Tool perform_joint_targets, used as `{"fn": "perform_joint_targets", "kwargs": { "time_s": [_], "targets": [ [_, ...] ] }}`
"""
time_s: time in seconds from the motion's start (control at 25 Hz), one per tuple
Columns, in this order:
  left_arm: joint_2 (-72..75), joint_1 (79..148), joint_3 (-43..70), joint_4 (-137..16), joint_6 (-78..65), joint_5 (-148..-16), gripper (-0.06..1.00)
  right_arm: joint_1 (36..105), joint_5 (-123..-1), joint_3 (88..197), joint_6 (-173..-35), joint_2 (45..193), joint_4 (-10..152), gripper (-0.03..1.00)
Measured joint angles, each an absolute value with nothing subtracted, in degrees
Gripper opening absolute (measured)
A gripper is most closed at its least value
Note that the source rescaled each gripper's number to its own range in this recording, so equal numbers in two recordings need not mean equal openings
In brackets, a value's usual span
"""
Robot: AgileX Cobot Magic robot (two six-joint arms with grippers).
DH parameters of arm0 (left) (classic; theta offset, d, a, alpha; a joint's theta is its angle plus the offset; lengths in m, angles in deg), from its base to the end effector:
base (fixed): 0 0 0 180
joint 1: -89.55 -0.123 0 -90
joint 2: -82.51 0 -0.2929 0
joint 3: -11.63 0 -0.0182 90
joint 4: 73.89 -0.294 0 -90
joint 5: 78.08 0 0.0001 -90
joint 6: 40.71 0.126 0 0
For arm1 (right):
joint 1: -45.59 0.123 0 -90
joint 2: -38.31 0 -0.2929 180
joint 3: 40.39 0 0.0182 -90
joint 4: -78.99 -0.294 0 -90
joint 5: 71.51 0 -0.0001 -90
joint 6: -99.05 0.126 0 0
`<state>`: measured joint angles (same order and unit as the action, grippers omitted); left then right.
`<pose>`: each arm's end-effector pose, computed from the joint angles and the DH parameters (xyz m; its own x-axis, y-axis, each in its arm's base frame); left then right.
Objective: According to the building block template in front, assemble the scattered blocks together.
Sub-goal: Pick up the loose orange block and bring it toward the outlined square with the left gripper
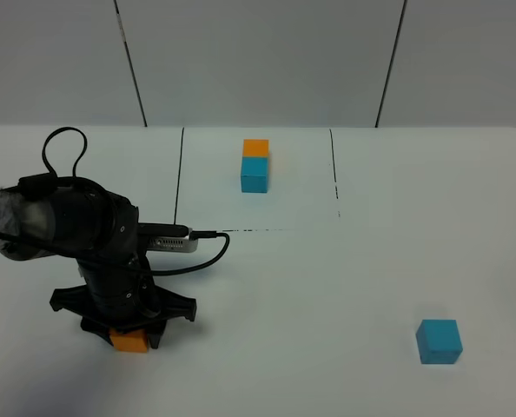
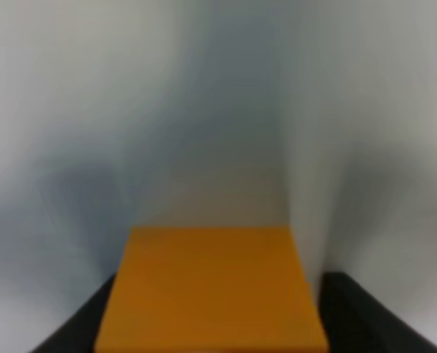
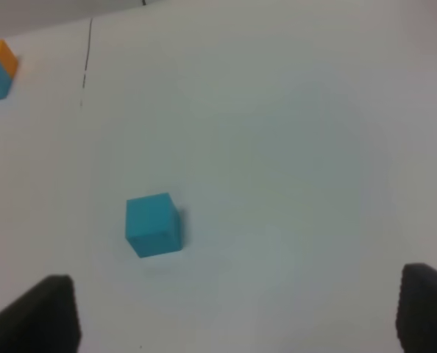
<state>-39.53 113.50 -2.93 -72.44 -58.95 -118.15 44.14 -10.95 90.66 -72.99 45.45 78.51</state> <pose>0.3445 -0.1553 0.0444 -0.9956 0.0797 -0.0496 0.0815 0.9961 -0.0346 0.0558 -0.0005 0.2819 -0.4411 0.1538 -0.8842 0.0825 0.9880 0.1307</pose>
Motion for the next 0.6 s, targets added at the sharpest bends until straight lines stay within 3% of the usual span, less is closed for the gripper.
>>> {"fn": "perform_joint_targets", "kwargs": {
  "time_s": [0.32, 0.6],
  "targets": [
    [-38.2, 113.5, 1.6, -75.9, -52.0, -128.9, 0.0, 44.1, -10.9, 90.7, -73.0, 45.5, 78.5, 0.72],
    [-35.1, 114.0, 16.8, -76.3, -22.9, -139.7, 0.0, 44.1, -10.9, 90.7, -73.0, 45.5, 78.5, 0.72]
  ]
}}
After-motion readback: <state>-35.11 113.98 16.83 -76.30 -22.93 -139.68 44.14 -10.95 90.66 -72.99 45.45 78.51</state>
